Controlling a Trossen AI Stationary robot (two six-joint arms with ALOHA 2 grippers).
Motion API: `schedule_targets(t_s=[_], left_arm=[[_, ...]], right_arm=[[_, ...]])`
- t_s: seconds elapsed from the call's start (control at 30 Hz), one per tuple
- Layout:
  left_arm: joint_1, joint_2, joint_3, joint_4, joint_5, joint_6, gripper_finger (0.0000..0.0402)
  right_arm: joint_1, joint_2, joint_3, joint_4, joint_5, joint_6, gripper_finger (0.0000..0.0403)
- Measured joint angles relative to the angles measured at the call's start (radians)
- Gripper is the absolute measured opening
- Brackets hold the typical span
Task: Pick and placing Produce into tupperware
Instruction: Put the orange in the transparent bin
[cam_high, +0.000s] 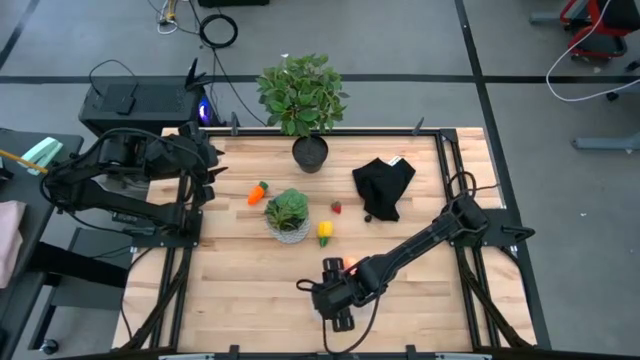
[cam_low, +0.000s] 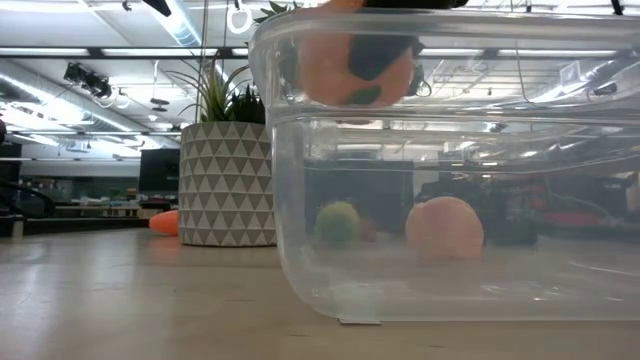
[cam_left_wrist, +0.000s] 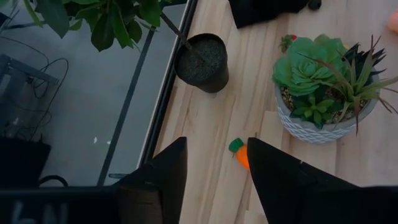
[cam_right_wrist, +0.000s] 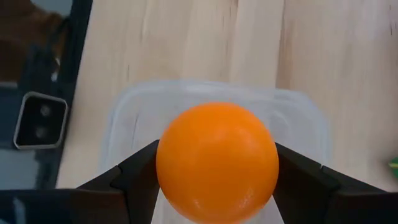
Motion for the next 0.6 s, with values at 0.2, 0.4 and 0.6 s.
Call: schedule_targets(t_s=[0.2, 0.4, 0.6], left_arm=[[0.000, 0.000, 0.000, 0.000, 0.000, 0.004, 0.0176], [0.000, 0.000, 0.000, 0.000, 0.000, 0.004, 0.0176], [0.000, 0.000, 0.000, -0.001, 0.000, 0.004, 0.0174]], right_arm=[[0.001, -0.003, 0.001, -0.036, 0.049, -0.073, 0.0264], [0.002, 0.004, 0.001, -0.029, 0.039, -0.124, 0.0263], [0.004, 0.015, 0.000, -0.014, 0.031, -0.150, 0.0266]])
